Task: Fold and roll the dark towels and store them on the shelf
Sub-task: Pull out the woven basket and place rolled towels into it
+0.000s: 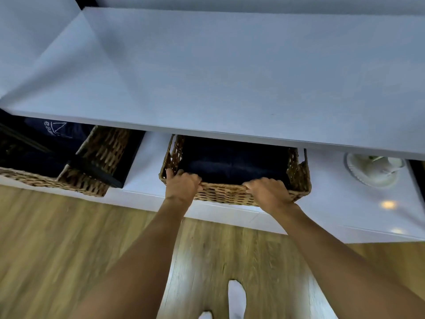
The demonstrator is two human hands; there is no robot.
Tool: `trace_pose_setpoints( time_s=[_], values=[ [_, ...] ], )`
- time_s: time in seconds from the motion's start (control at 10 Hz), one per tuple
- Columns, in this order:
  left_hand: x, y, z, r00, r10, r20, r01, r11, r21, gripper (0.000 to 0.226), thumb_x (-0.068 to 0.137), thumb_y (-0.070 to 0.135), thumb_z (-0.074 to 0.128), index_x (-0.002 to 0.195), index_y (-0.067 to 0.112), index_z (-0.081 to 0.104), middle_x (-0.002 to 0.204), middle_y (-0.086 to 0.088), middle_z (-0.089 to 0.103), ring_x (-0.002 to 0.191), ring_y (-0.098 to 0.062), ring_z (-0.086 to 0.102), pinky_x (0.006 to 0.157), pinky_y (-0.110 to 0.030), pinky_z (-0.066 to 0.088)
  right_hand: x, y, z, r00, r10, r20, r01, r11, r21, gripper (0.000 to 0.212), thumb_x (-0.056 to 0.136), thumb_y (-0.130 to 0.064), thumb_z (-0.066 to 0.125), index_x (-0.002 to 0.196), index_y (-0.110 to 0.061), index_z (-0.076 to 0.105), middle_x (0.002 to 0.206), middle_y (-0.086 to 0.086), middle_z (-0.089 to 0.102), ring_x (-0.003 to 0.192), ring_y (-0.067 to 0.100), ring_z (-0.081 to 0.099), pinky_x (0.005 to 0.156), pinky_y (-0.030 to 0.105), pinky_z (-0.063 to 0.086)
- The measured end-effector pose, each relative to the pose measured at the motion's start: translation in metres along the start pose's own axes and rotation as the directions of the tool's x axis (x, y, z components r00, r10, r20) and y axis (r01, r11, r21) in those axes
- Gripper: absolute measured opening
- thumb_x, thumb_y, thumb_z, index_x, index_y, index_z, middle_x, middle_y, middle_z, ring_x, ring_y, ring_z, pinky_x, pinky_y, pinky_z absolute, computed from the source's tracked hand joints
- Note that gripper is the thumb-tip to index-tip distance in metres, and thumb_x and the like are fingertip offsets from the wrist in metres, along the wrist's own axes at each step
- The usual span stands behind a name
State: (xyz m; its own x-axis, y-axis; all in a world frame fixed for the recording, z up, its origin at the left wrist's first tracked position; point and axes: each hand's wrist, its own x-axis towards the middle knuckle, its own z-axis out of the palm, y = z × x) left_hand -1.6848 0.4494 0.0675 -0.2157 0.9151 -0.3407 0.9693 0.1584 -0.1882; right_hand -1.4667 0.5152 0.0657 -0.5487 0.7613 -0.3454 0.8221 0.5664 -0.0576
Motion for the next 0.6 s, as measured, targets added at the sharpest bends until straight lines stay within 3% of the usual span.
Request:
trace_pose_setpoints(
  time_s=[0.2, 0.3, 0.4, 0.5, 0.6],
  values=[
    [0.014, -0.006, 0.0, 1.0, 0.007, -0.027, -0.008, 0.999, -0.042, 0.025, 0.098, 0.042, 0.046, 0.113, 0.029, 0.061, 0.108, 0.0, 0.068, 0.111, -0.023, 0.053, 0.101, -0.045, 0.026, 0.012, 0.0, 0.005, 0.999, 0.015, -0.029, -0.016, 0.999, -0.03, 0.04, 0.1, -0.017, 0.046, 0.134, -0.038, 0.049, 0.112, 0.002, 0.067, 0.101, 0.025, 0.064, 0.077, 0.036, 0.044],
    [0.013, -0.008, 0.003, 0.997, 0.032, -0.065, -0.036, 0.998, -0.054, 0.025, 0.097, 0.042, 0.046, 0.114, 0.028, 0.059, 0.111, 0.0, 0.067, 0.113, -0.023, 0.052, 0.102, -0.045, 0.026, -0.001, -0.003, 0.002, 0.994, 0.028, -0.105, -0.026, 0.999, 0.022, 0.044, 0.098, -0.015, 0.049, 0.138, -0.033, 0.045, 0.123, -0.002, 0.061, 0.111, 0.021, 0.057, 0.09, 0.037, 0.037],
    [0.01, -0.009, 0.006, 0.994, 0.057, -0.094, -0.063, 0.996, -0.064, 0.027, 0.097, 0.04, 0.048, 0.119, 0.026, 0.055, 0.117, -0.001, 0.064, 0.114, -0.025, 0.05, 0.101, -0.045, 0.027, -0.034, -0.014, -0.018, 0.97, 0.094, -0.225, -0.015, 0.945, 0.327, 0.041, 0.097, -0.015, 0.052, 0.136, -0.029, 0.051, 0.125, -0.005, 0.061, 0.114, 0.017, 0.057, 0.096, 0.033, 0.04],
    [0.002, -0.014, 0.011, 0.983, 0.092, -0.159, -0.106, 0.991, -0.078, 0.036, 0.096, 0.031, 0.052, 0.13, 0.022, 0.045, 0.126, -0.005, 0.056, 0.117, -0.027, 0.045, 0.103, -0.045, 0.027, -0.137, -0.021, -0.105, 0.866, 0.271, -0.421, 0.179, 0.618, 0.766, 0.017, 0.094, -0.018, 0.06, 0.107, -0.026, 0.068, 0.094, -0.014, 0.074, 0.09, 0.004, 0.069, 0.081, 0.014, 0.051],
    [-0.009, -0.016, 0.011, 0.973, 0.109, -0.204, -0.137, 0.982, -0.128, 0.043, 0.095, 0.02, 0.051, 0.136, 0.019, 0.04, 0.136, -0.011, 0.049, 0.129, -0.031, 0.038, 0.112, -0.047, 0.02, -0.205, -0.03, -0.179, 0.729, 0.404, -0.552, 0.266, 0.576, 0.773, 0.015, 0.095, -0.021, 0.057, 0.101, -0.021, 0.07, 0.087, -0.008, 0.074, 0.08, 0.003, 0.07, 0.074, 0.01, 0.049]
  ],
)
